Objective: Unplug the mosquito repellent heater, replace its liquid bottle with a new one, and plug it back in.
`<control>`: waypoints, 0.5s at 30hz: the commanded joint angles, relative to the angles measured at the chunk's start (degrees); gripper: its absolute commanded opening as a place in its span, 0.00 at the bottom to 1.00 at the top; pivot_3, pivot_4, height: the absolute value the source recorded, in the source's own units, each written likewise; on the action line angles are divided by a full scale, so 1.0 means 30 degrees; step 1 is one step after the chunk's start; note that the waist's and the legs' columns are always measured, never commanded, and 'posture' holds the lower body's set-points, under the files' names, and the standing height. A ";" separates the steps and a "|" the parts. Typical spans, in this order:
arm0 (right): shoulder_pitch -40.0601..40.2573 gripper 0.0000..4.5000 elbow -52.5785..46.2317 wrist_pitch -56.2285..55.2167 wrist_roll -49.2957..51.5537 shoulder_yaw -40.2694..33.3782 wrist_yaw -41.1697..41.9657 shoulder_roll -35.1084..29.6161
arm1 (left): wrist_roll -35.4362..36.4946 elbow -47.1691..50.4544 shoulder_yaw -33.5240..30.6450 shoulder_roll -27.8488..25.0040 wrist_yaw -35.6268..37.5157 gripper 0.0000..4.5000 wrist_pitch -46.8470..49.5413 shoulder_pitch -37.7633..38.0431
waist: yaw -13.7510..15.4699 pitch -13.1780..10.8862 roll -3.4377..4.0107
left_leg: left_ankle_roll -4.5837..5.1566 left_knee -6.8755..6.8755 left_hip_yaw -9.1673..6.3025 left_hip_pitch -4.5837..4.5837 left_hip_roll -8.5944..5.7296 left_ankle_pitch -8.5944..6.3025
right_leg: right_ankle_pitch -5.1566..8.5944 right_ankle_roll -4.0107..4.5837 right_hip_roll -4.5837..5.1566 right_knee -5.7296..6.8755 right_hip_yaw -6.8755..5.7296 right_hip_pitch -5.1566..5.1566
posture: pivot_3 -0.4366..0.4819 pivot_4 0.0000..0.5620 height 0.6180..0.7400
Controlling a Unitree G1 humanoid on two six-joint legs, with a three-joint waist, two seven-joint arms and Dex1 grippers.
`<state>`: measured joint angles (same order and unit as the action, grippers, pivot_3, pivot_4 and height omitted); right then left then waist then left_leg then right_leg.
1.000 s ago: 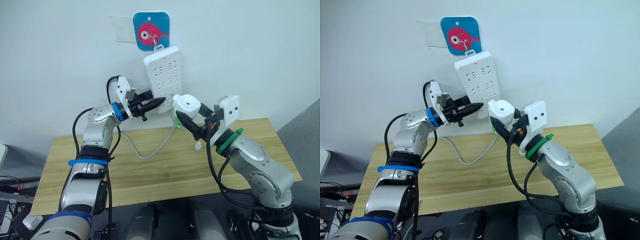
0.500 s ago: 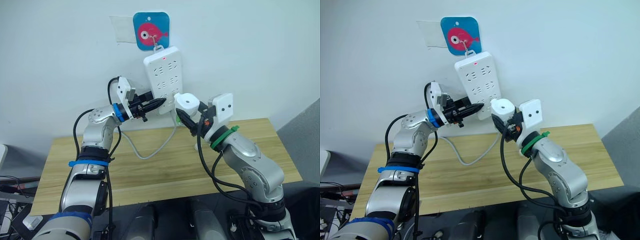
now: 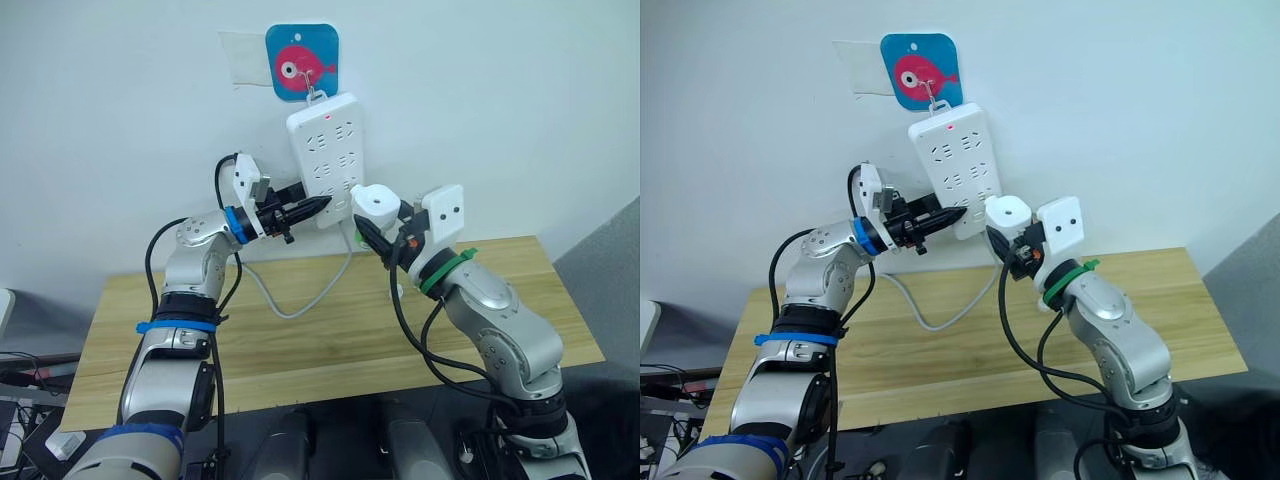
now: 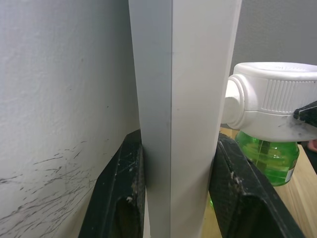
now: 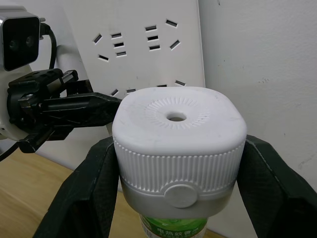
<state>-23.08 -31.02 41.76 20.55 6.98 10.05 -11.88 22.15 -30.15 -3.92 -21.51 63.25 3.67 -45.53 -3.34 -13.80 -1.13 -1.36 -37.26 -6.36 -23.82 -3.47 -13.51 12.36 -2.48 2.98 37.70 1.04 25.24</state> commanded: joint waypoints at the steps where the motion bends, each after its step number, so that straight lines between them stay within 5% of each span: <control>1: -0.0449 0.68 -0.0330 -0.0732 -0.0214 0.0069 0.0189 0.0301 | 0.0180 0.1025 0.0073 -0.0057 0.0463 0.29 -0.0011 -0.0022 | -0.0001 0.0000 0.0001 | 0.0000 0.0000 0.0000 0.0000 0.0000 0.0000 | 0.0000 0.0000 0.0000 0.0001 0.0001 0.0000 | 0.36 0.43 1.00; 15: -0.0390 0.68 -0.0640 -0.0284 -0.0307 0.0316 0.0529 0.0938 | 0.0203 0.1787 0.0138 0.0081 0.0412 0.29 0.0260 0.0315 | -0.0004 0.0000 0.0001 | -0.0002 0.0005 -0.0009 0.0001 0.0003 0.0001 | 0.0000 0.0000 0.0001 0.0000 0.0007 0.0006 | 0.37 0.41 1.00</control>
<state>-23.12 -31.02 41.69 19.22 7.54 11.33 -9.88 22.23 -28.46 -4.35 -21.55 63.15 4.78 -44.49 -3.35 -13.80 -1.12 -1.36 -37.25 -6.39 -23.81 -3.46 -13.51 12.36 -2.48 2.98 37.70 1.06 25.26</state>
